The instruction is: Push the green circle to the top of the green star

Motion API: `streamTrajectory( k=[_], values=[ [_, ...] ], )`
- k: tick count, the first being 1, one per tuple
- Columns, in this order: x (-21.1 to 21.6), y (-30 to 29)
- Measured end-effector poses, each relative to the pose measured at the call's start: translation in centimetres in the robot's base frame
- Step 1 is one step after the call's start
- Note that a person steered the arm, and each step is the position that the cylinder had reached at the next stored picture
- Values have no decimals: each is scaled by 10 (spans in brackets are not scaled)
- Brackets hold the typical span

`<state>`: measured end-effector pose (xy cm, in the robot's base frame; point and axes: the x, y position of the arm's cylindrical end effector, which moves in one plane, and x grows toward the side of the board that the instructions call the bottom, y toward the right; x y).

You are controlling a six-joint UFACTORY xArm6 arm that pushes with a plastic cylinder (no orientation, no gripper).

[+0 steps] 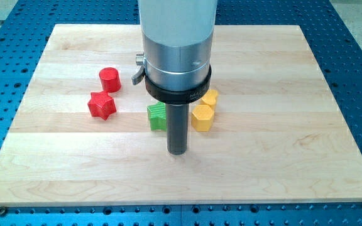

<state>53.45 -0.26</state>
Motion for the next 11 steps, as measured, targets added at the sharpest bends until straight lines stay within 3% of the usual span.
streamTrajectory(
  k=[2, 8, 11],
  values=[
    [-65, 40],
    [-86, 14],
    [-134, 34]
  ],
)
